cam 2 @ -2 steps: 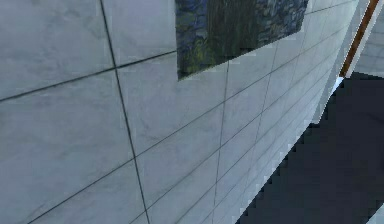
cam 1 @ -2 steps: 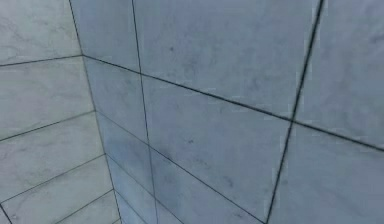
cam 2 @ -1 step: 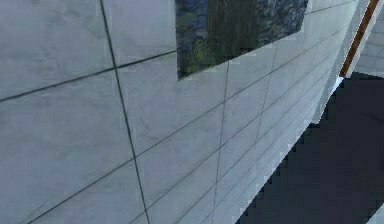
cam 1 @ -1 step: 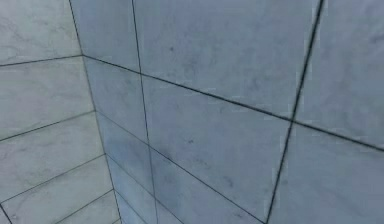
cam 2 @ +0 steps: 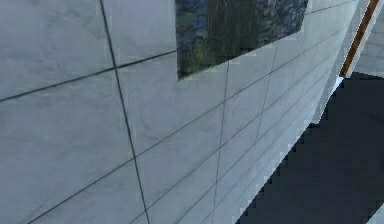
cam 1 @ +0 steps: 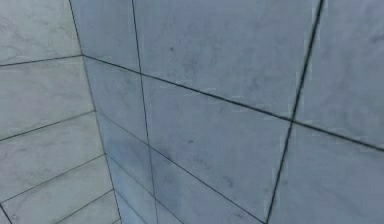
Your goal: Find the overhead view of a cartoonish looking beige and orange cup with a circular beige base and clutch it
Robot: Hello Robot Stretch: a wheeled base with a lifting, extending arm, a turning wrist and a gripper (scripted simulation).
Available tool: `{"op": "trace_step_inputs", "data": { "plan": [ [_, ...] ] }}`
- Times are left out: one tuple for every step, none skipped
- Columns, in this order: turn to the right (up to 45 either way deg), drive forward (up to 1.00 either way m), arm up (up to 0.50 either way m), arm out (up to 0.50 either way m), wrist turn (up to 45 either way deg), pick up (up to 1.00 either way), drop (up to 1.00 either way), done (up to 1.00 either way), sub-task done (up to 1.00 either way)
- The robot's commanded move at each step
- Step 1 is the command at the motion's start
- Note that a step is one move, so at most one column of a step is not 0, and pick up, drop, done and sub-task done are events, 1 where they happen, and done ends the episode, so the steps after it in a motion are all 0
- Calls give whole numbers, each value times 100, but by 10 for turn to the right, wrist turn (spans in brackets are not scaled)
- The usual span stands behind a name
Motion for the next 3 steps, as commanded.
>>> {"op": "trace_step_inputs", "data": {
  "plan": [
    [-30, 0, 0, 0, 0, 0, 0, 0, 0],
    [-420, 0, 0, 0, 0, 0, 0, 0, 0],
    [450, 0, 0, 0, 0, 0, 0, 0, 0]
  ]
}}
